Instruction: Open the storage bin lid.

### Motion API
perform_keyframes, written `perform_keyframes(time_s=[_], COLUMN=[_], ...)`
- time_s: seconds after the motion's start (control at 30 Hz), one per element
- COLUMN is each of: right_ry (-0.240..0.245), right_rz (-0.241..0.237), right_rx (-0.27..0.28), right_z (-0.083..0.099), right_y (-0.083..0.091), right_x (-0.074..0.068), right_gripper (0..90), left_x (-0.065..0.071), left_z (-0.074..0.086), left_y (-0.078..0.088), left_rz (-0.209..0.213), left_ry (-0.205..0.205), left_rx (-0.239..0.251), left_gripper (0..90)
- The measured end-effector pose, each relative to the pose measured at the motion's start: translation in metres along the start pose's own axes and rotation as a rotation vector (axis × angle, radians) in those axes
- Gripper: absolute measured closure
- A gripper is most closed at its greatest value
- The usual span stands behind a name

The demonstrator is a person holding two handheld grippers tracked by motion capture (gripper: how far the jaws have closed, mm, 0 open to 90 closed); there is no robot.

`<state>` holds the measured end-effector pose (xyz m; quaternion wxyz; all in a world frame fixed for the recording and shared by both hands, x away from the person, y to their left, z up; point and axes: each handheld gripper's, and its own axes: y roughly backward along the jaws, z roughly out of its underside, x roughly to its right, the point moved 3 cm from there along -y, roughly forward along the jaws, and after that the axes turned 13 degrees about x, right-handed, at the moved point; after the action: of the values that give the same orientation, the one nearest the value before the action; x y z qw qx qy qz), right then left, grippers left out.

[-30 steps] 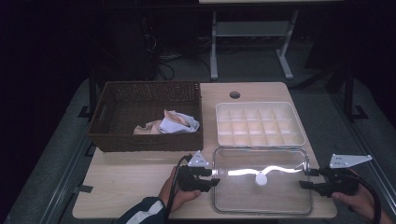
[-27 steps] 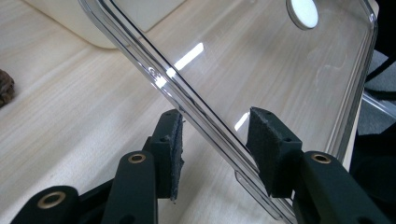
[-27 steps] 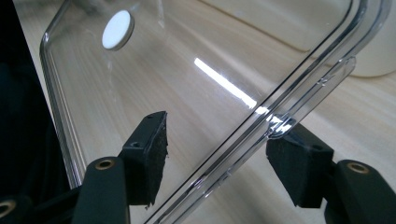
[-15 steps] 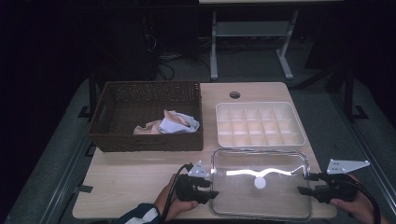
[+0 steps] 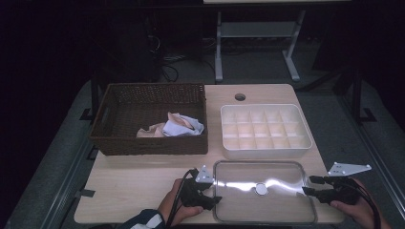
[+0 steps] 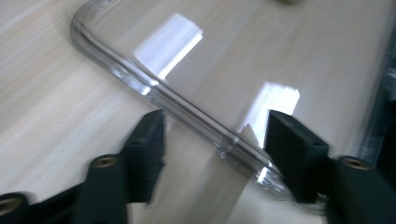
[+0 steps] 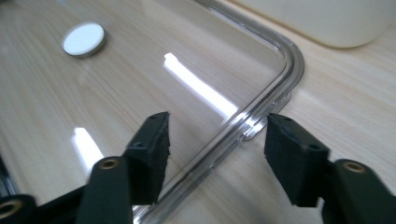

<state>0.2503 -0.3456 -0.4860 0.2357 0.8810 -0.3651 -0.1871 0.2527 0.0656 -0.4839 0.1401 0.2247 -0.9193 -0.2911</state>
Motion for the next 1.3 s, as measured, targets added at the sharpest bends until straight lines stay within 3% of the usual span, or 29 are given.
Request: perform_keyframes(time_s=[0.17,0.2,0.23,0.3,0.37,0.43,0.5,0.53,0.57,0.7,0.87,1.13,1.17,1.2,1.3], right_ry=[0.017,0.023,0.032,0.036,0.039,0.048,0.049,0.053,0.051,0.025,0.031,0.027,0.02,0.036,0.025], right_rz=[0.01,0.02,0.024,0.046,0.079,0.089,0.097,0.093,0.103,0.119,0.157,0.202,0.218,0.211,0.184], right_rx=[-0.024,-0.032,-0.033,-0.039,-0.038,-0.037,-0.038,-0.045,-0.05,-0.054,-0.066,-0.092,-0.095,-0.094,-0.049], right_z=[-0.001,-0.002,-0.003,-0.004,-0.006,-0.007,-0.008,-0.009,-0.01,-0.015,-0.023,-0.033,-0.035,-0.037,-0.049], right_y=[-0.008,-0.008,-0.009,-0.009,-0.009,-0.01,-0.01,-0.01,-0.01,-0.012,-0.018,-0.028,-0.029,-0.031,-0.031], right_x=[-0.005,-0.005,-0.005,-0.004,-0.001,0.001,0.003,0.005,0.007,0.018,0.03,0.034,0.032,0.031,0.022], right_gripper=[42.5,42.6,42.5,42.5,42.5,43.5,50.1,52.2,53.4,58.5,64.6,68.8,68.6,67.1,65.9], left_x=[0.003,0.004,0.003,0.005,0.009,0.009,0.01,0.009,0.011,0.011,0.008,0.005,0.005,0.004,0.0], left_z=[0.003,0.004,0.005,0.005,0.005,0.004,0.002,0.001,0.0,-0.003,-0.008,-0.015,-0.015,-0.015,-0.013], left_y=[0.001,0.001,0.002,0.003,0.002,-0.001,-0.005,-0.006,-0.008,-0.015,-0.024,-0.027,-0.026,-0.023,-0.01], left_rz=[0.025,0.035,0.05,0.063,0.086,0.081,0.08,0.082,0.08,0.079,0.047,0.056,0.05,0.055,0.067], left_ry=[-0.057,-0.043,-0.066,-0.07,-0.073,-0.075,-0.062,-0.075,-0.055,-0.069,-0.055,-0.087,-0.112,-0.126,-0.167], left_rx=[0.004,0.014,0.004,0.008,0.015,0.024,0.048,0.04,0.053,0.065,0.092,0.072,0.063,0.057,0.054], left_gripper=[28.1,29.3,29.8,30.8,37.9,39.1,40.0,40.1,40.0,39.5,37.8,37.4,37.5,35.7,31.2])
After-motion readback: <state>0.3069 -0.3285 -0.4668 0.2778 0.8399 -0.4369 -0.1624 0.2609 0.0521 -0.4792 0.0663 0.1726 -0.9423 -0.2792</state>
